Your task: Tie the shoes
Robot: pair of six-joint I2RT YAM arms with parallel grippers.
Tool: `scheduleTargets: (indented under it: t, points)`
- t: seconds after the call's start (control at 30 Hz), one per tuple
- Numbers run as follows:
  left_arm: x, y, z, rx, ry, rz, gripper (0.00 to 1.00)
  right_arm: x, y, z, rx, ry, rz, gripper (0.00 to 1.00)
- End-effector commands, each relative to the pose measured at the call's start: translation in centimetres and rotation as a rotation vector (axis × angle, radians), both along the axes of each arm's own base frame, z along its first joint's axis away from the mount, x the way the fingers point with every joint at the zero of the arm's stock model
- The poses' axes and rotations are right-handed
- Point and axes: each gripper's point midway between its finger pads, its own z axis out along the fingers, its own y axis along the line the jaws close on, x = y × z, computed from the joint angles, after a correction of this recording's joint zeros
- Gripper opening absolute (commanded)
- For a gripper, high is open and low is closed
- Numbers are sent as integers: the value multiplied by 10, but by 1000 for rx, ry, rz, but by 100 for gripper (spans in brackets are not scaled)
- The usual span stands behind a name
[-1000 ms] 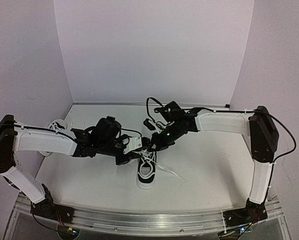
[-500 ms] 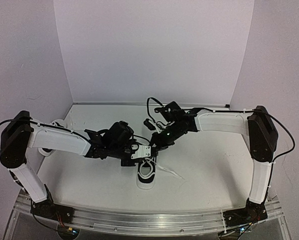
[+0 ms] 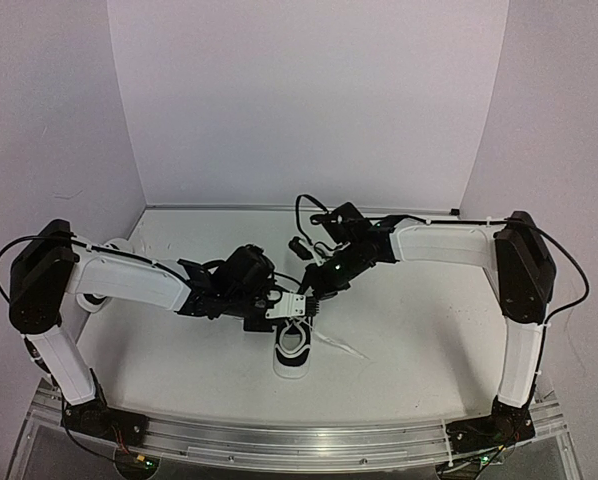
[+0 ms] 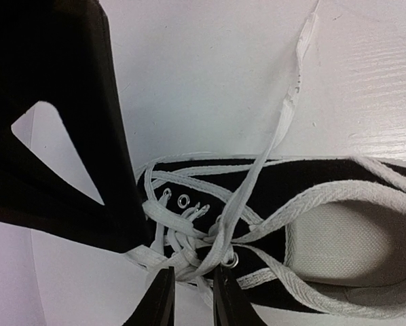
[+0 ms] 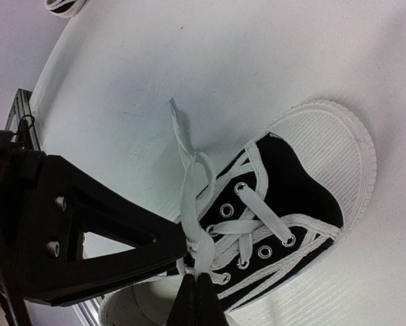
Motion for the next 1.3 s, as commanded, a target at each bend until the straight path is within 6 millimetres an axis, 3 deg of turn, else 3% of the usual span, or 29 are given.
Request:
scheduleTargets:
  t: [0.0,0.2,0.4,0.73,0.97,1.27]
  points:
    - [4,-11,9,3,-40,-20,20,4,7,1,26,0,9,0]
    - [-1,-16,8,5,-53,-45,18,4,8,-2,25,5,10,0]
    - [2,-16,12,-3,-72,-25,0,4,7,0,26,5,8,0]
    - [5,-15,43,-153,-82,50,0,5,7,2,34,13,3,0]
    - [17,-11,36,-189,-50,127,0,5,6,5,41,12,-2,0]
    - [17,-3,19,-243,3,171,0,5,6,6,45,15,-9,0]
